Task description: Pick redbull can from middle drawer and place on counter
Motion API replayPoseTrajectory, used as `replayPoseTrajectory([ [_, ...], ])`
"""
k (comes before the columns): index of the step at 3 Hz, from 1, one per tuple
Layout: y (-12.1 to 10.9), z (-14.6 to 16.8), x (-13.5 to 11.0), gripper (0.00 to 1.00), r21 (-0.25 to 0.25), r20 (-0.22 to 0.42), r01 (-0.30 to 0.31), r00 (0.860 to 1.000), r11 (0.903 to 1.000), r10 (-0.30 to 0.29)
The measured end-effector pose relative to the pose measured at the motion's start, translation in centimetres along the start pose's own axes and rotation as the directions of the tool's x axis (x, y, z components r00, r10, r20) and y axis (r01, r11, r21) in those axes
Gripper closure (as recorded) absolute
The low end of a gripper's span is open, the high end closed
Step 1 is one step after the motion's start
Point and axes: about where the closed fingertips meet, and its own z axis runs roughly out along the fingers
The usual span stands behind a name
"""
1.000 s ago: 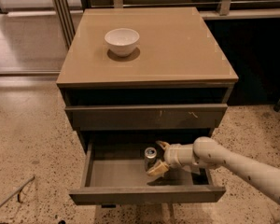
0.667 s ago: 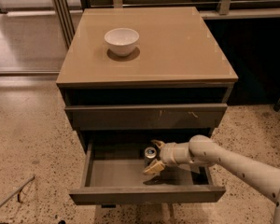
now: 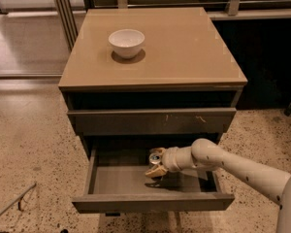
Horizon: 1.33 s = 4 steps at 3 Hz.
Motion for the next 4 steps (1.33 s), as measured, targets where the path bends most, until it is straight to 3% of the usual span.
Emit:
replayPoseTrajectory([
  [1, 0.5, -0.4, -0.5, 0.81, -0.014, -0.005, 0.010, 1.000, 0.9999, -0.010],
  [2, 1.7, -3.0, -2.6, 1.00, -0.045, 0.004, 0.034, 0.999, 0.9984, -0.034],
  [3, 2.9, -7.6, -5.6, 1.00, -0.070, 0.037, 0.055, 0.998, 0.9961, -0.052],
  [4, 3.7, -14.7, -10.7, 1.00, -0.064, 0.089, 0.091, 0.992, 0.9938, -0.085],
])
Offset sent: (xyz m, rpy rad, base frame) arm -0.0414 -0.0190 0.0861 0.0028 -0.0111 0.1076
